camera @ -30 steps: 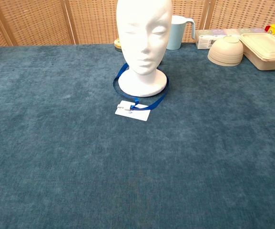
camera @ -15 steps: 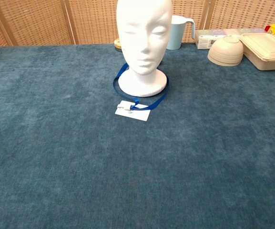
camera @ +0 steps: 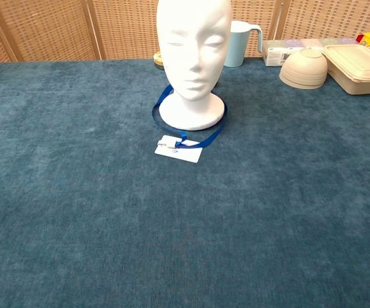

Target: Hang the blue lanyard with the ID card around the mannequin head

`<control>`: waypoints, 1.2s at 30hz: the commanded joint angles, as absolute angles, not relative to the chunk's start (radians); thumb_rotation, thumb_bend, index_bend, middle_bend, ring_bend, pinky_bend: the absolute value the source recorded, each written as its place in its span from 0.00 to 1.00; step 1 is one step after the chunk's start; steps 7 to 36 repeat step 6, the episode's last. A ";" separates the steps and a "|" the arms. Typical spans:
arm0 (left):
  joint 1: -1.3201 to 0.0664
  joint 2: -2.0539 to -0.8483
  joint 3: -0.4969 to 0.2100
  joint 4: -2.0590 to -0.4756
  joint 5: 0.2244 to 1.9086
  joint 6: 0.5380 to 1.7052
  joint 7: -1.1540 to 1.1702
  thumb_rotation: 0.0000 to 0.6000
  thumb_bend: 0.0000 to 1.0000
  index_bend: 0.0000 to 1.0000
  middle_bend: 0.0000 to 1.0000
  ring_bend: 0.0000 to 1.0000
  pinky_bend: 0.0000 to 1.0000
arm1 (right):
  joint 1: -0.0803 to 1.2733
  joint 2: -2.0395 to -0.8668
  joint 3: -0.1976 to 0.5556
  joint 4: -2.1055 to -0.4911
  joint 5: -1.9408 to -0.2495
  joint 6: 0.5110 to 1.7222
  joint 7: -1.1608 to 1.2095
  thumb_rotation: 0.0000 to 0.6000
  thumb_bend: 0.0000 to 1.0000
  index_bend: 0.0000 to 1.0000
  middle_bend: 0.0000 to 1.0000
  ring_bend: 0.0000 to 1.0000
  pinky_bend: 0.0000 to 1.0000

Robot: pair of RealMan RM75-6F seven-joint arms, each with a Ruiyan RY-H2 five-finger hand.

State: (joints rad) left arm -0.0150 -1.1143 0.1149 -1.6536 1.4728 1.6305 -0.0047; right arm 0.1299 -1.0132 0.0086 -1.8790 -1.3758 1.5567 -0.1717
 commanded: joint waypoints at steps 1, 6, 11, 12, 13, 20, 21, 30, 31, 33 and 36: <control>-0.006 -1.106 0.110 -1.667 1.485 1.640 0.008 0.25 0.17 0.50 0.55 0.46 0.46 | 0.121 -1.013 0.009 -1.871 -1.388 1.556 -0.160 0.38 0.48 0.48 0.64 0.67 0.63; 0.001 -1.100 0.092 -1.679 1.490 1.642 0.019 0.25 0.17 0.50 0.55 0.46 0.46 | 0.117 -1.016 0.020 -1.865 -1.392 1.544 -0.143 0.38 0.48 0.48 0.64 0.67 0.63; 0.001 -1.100 0.092 -1.679 1.490 1.642 0.019 0.25 0.17 0.50 0.55 0.46 0.46 | 0.117 -1.016 0.020 -1.865 -1.392 1.544 -0.143 0.38 0.48 0.48 0.64 0.67 0.63; 0.001 -1.100 0.092 -1.679 1.490 1.642 0.019 0.25 0.17 0.50 0.55 0.46 0.46 | 0.117 -1.016 0.020 -1.865 -1.392 1.544 -0.143 0.38 0.48 0.48 0.64 0.67 0.63; 0.001 -1.100 0.092 -1.679 1.490 1.642 0.019 0.25 0.17 0.50 0.55 0.46 0.46 | 0.117 -1.016 0.020 -1.865 -1.392 1.544 -0.143 0.38 0.48 0.48 0.64 0.67 0.63; 0.001 -1.100 0.092 -1.679 1.490 1.642 0.019 0.25 0.17 0.50 0.55 0.46 0.46 | 0.117 -1.016 0.020 -1.865 -1.392 1.544 -0.143 0.38 0.48 0.48 0.64 0.67 0.63; 0.001 -1.100 0.092 -1.679 1.490 1.642 0.019 0.25 0.17 0.50 0.55 0.46 0.46 | 0.117 -1.016 0.020 -1.865 -1.392 1.544 -0.143 0.38 0.48 0.48 0.64 0.67 0.63; 0.001 -1.100 0.092 -1.679 1.490 1.642 0.019 0.25 0.17 0.50 0.55 0.46 0.46 | 0.117 -1.016 0.020 -1.865 -1.392 1.544 -0.143 0.38 0.48 0.48 0.64 0.67 0.63; 0.001 -1.100 0.092 -1.679 1.490 1.642 0.019 0.25 0.17 0.50 0.55 0.46 0.46 | 0.117 -1.016 0.020 -1.865 -1.392 1.544 -0.143 0.38 0.48 0.48 0.64 0.67 0.63; 0.001 -1.100 0.092 -1.679 1.490 1.642 0.019 0.25 0.17 0.50 0.55 0.46 0.46 | 0.117 -1.016 0.020 -1.865 -1.392 1.544 -0.143 0.38 0.48 0.48 0.64 0.67 0.63; 0.001 -1.100 0.092 -1.679 1.490 1.642 0.019 0.25 0.17 0.50 0.55 0.46 0.46 | 0.117 -1.016 0.020 -1.865 -1.392 1.544 -0.143 0.38 0.48 0.48 0.64 0.67 0.63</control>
